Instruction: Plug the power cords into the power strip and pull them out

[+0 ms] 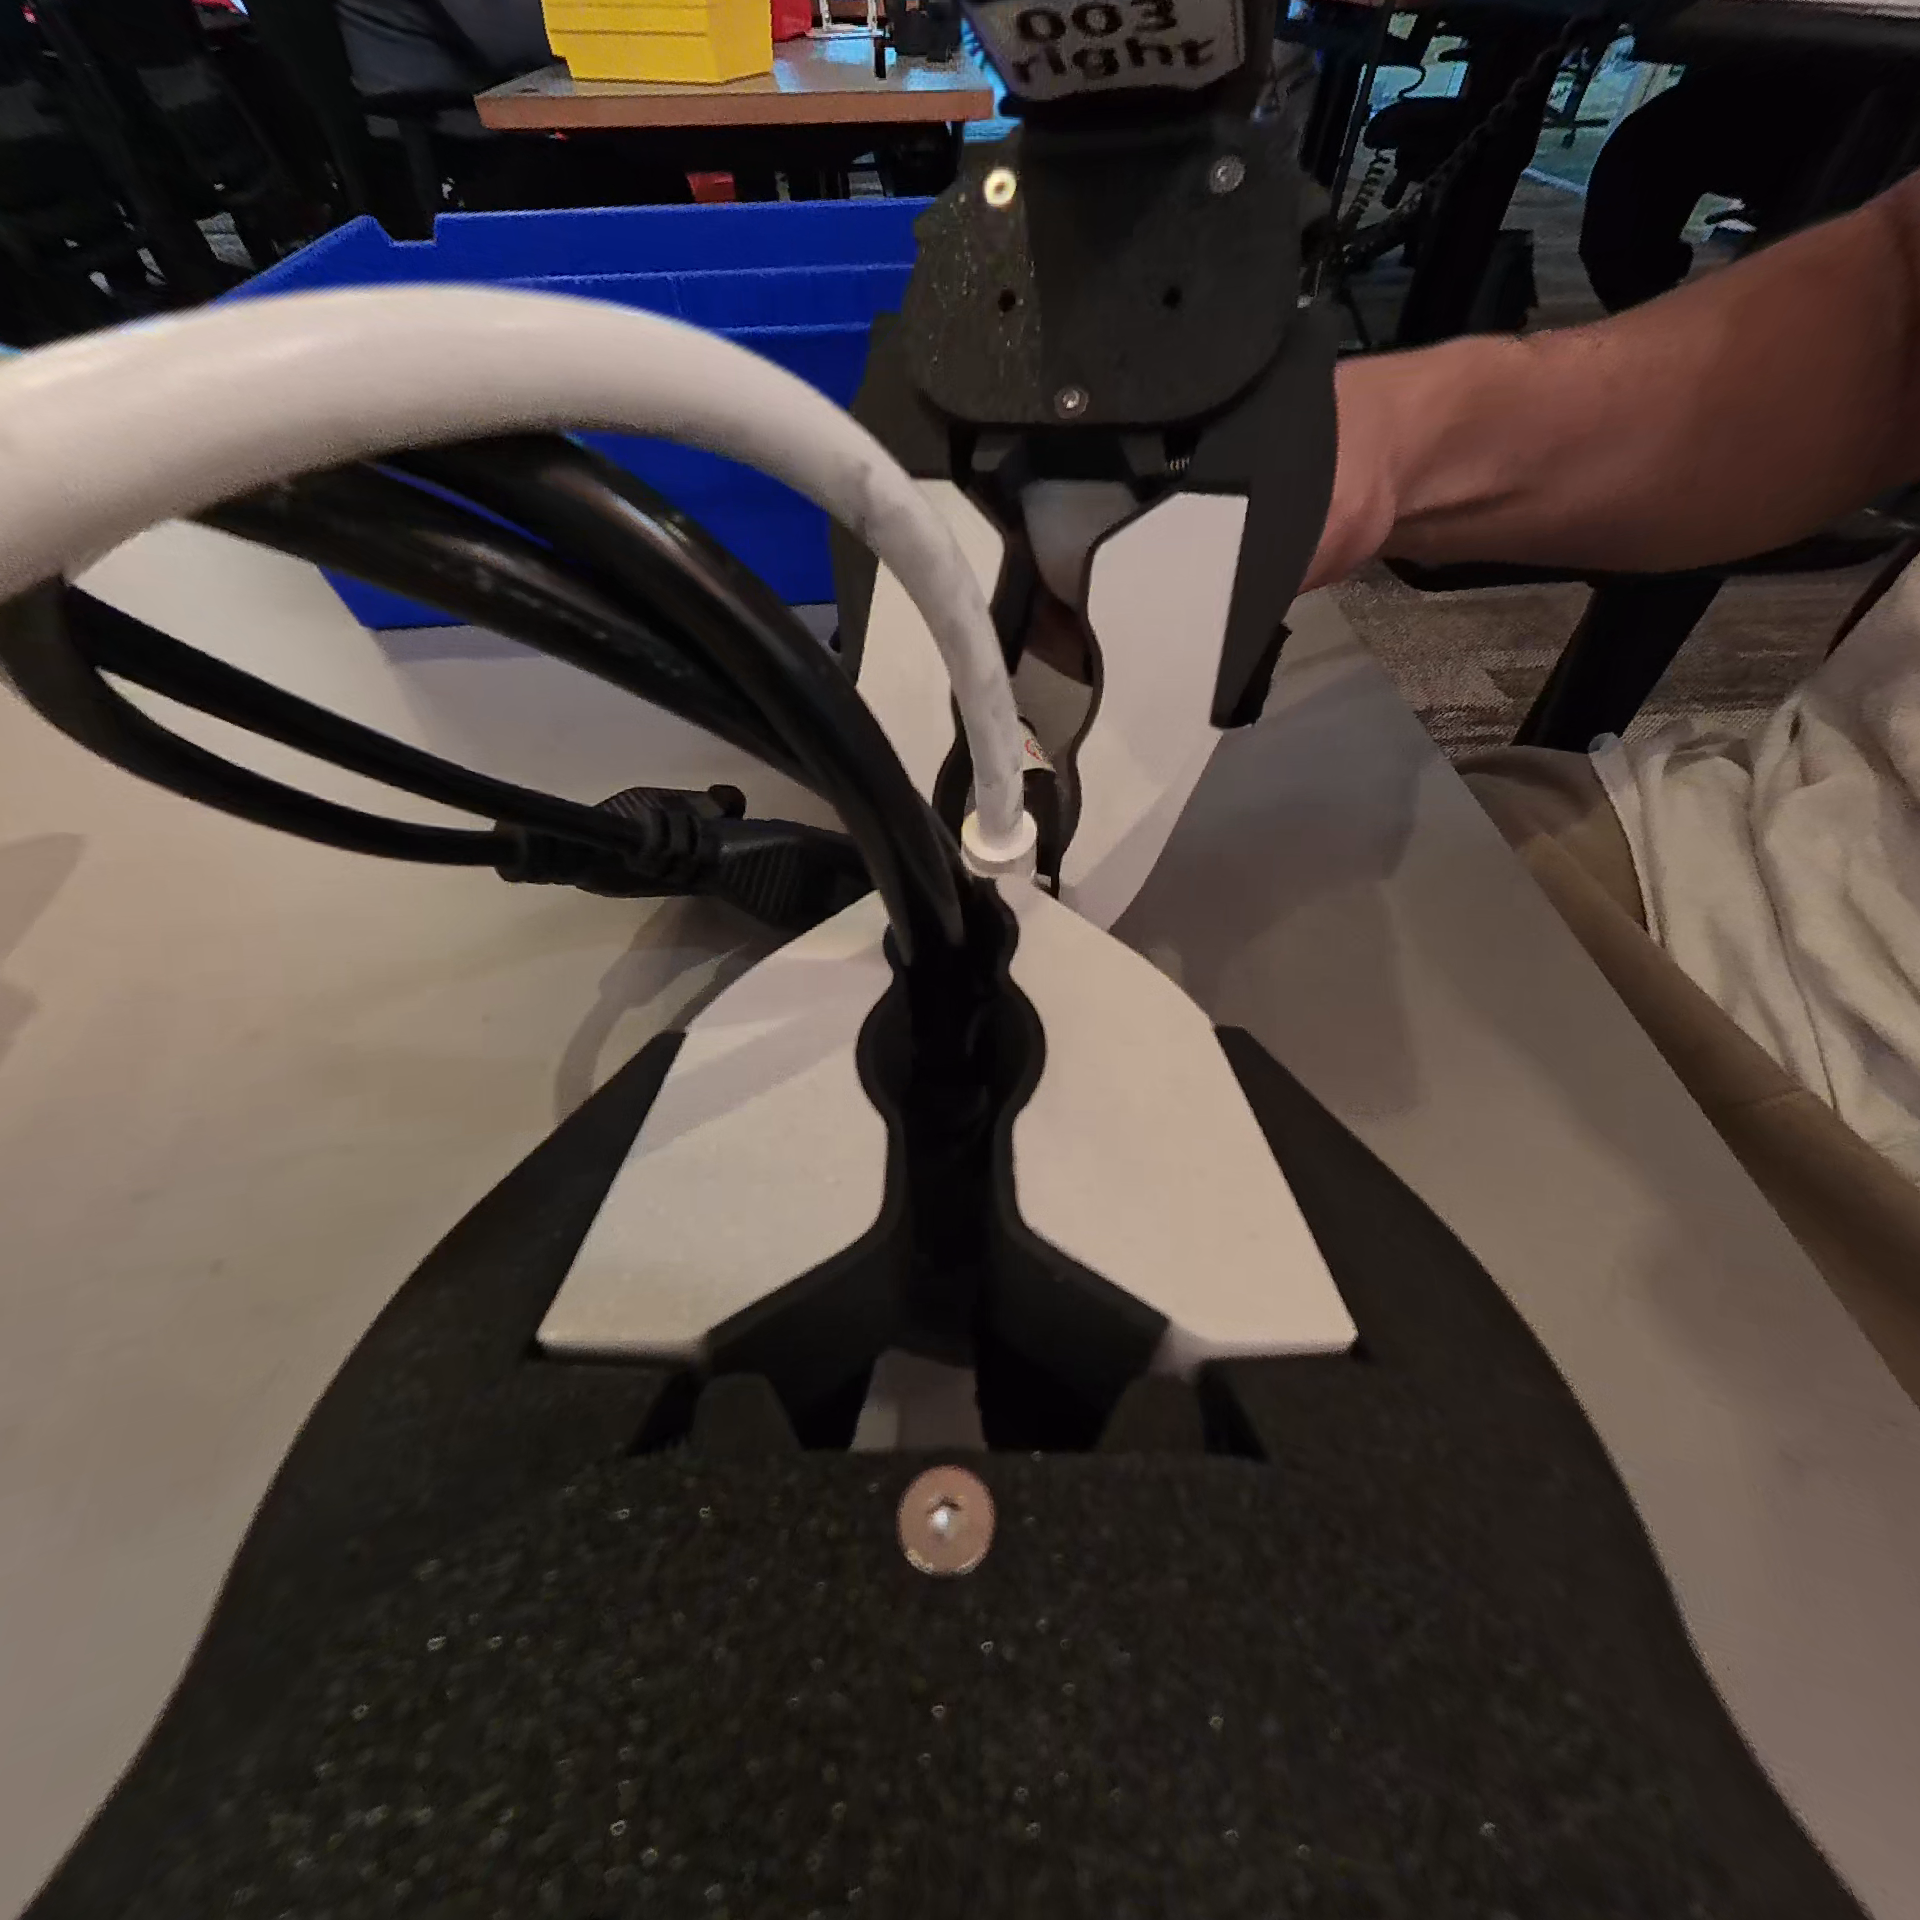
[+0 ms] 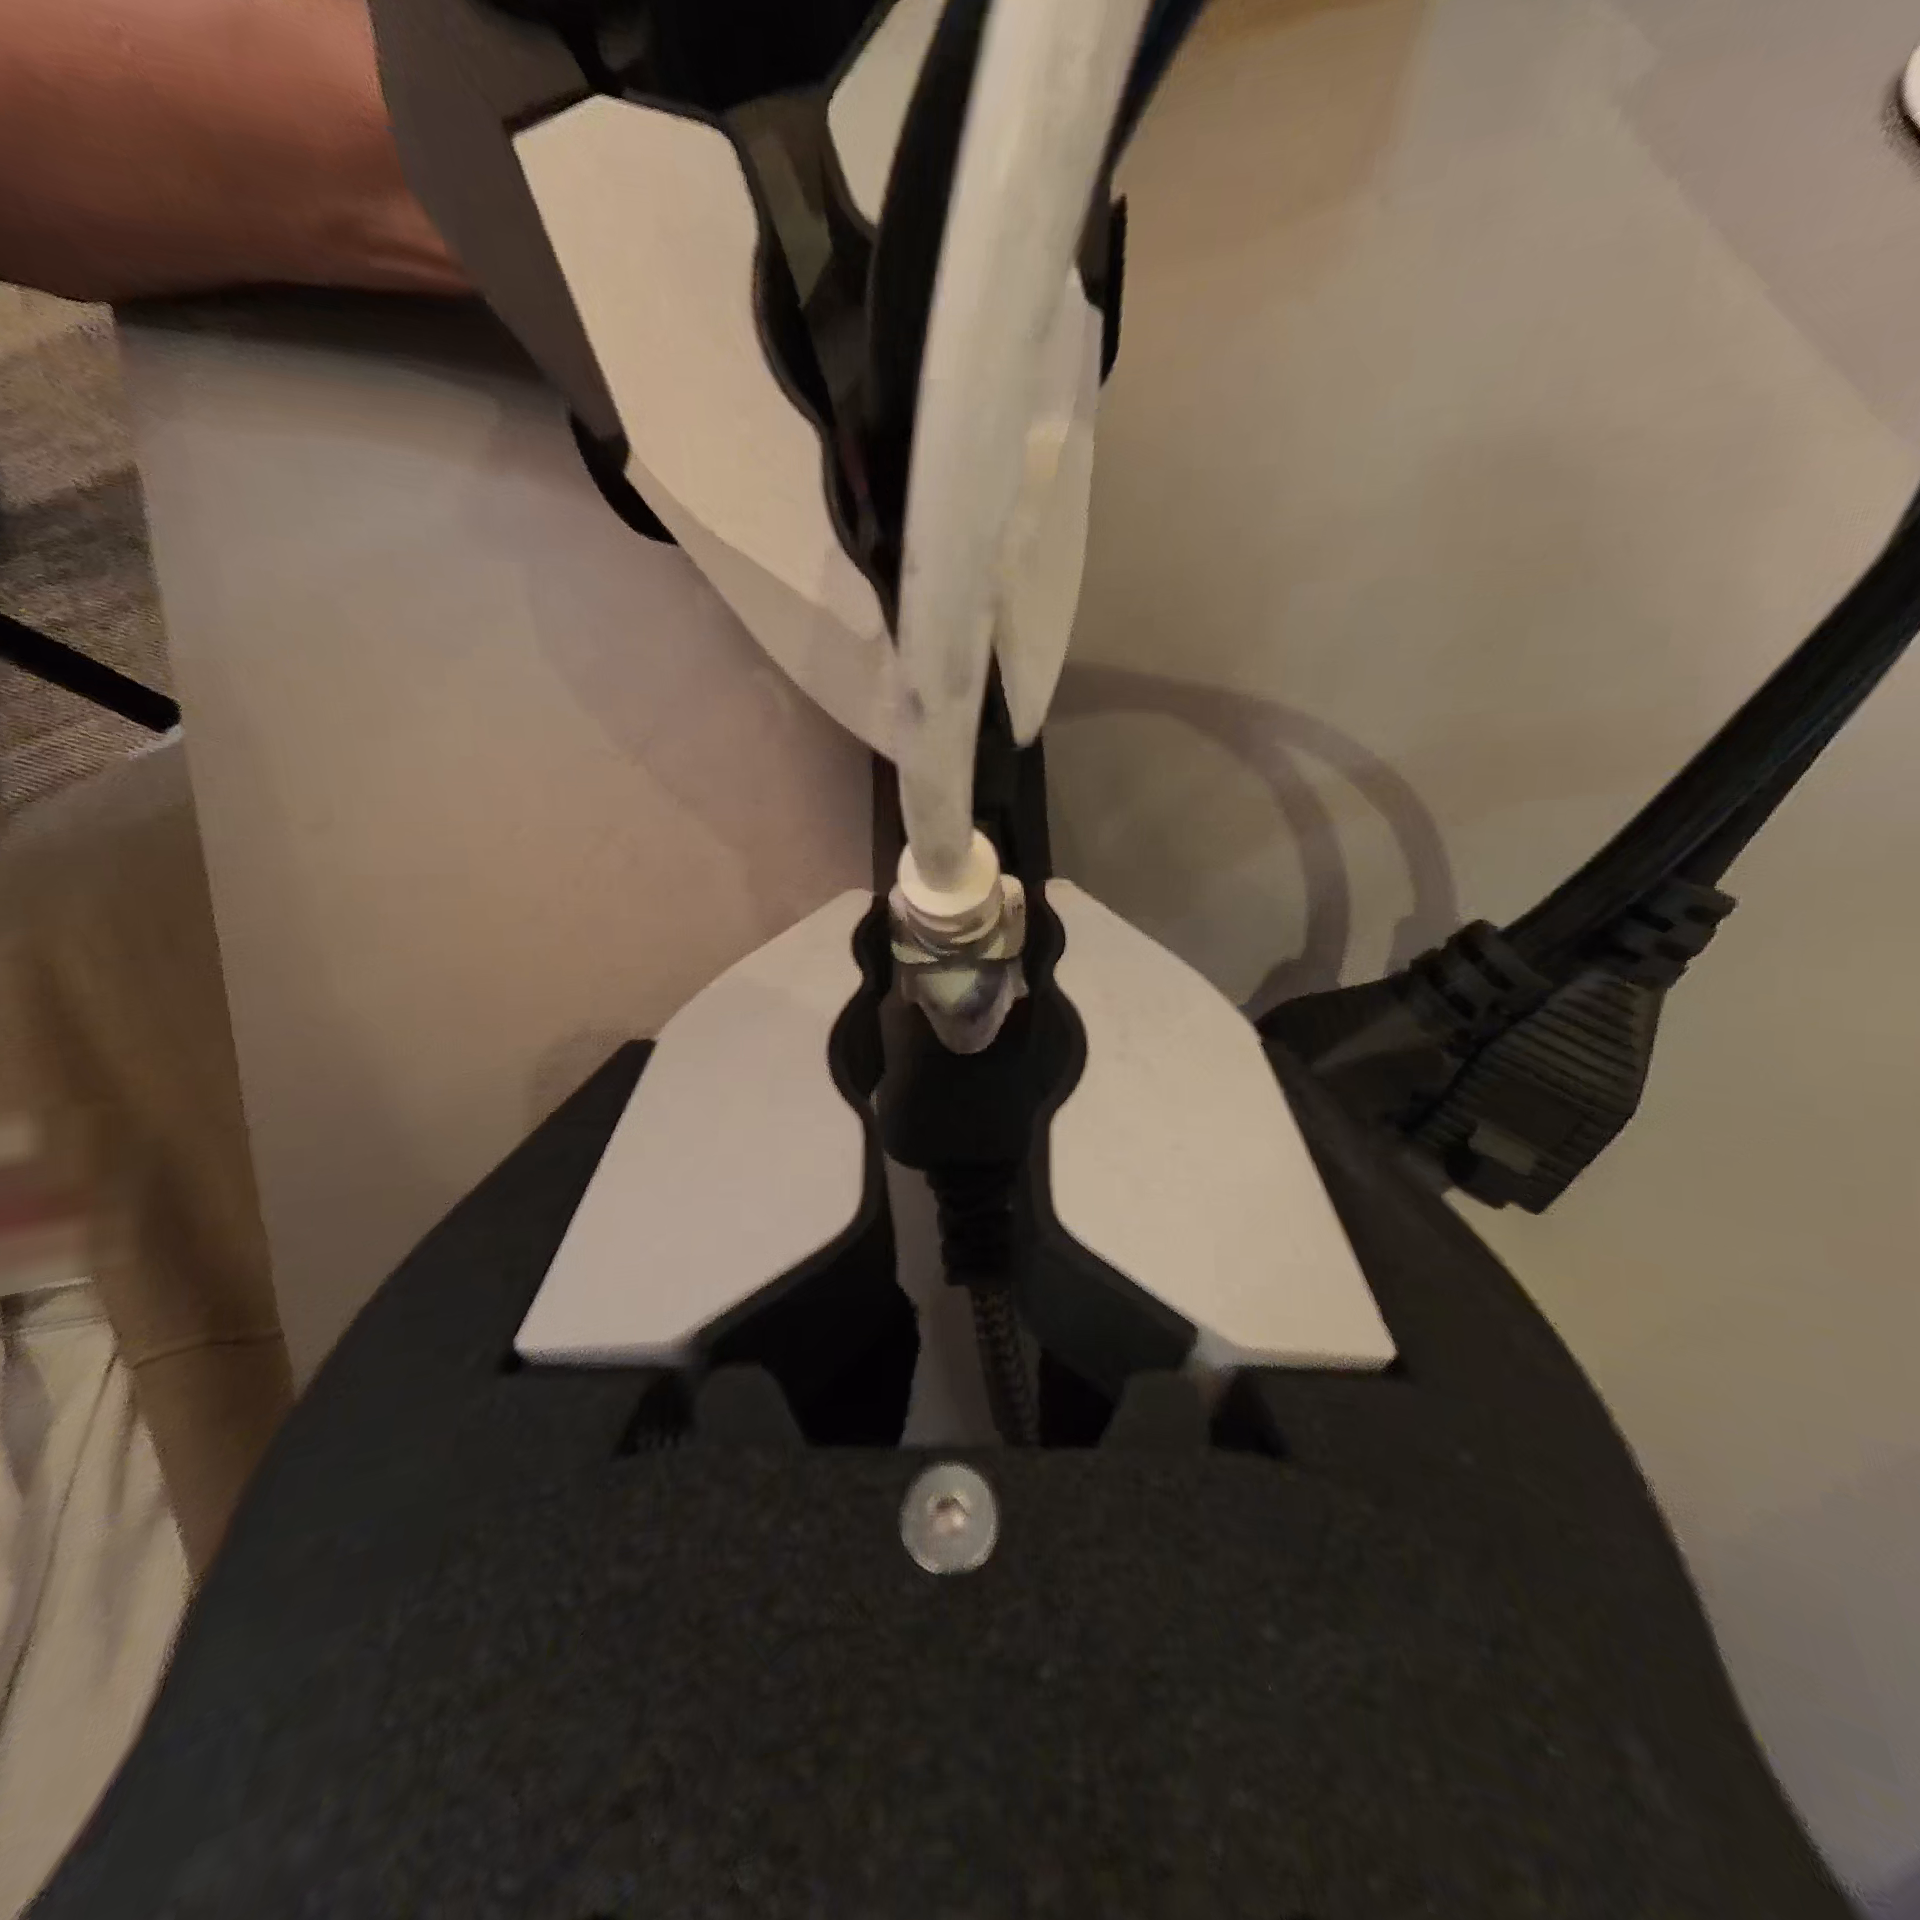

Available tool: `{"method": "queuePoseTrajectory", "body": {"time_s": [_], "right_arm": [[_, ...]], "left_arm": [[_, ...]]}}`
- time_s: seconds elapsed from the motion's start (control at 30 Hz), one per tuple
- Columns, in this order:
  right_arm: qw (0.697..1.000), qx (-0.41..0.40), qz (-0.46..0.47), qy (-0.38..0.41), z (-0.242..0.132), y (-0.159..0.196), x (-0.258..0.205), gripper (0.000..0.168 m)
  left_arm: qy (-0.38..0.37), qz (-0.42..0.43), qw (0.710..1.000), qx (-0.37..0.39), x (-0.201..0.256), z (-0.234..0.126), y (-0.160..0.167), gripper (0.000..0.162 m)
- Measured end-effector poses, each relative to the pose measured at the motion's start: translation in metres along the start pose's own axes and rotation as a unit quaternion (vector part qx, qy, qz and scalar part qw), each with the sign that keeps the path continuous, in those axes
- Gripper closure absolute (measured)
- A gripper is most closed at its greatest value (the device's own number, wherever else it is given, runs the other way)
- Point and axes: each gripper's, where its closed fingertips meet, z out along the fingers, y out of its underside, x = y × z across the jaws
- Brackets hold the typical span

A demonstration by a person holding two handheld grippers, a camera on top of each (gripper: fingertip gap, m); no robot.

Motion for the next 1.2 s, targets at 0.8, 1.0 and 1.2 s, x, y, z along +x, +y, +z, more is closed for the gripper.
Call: {"method": "queuePoseTrajectory", "body": {"time_s": [0.8, 1.0, 1.2], "right_arm": [[0.999, -0.026, -0.017, 0.031, -0.002, 0.001, 0.000, 0.144], [0.997, -0.028, -0.040, 0.056, -0.003, -0.004, 0.000, 0.145], [0.999, 0.036, 0.007, 0.017, -0.014, -0.008, 0.002, 0.144]], "left_arm": [[-0.001, 0.008, 1.000, -0.004, -0.001, -0.001, 0.001, 0.152], [0.002, 0.000, 1.000, 0.010, -0.003, -0.004, -0.001, 0.151], [-0.001, -0.006, 1.000, 0.014, -0.005, -0.007, -0.004, 0.151]]}}
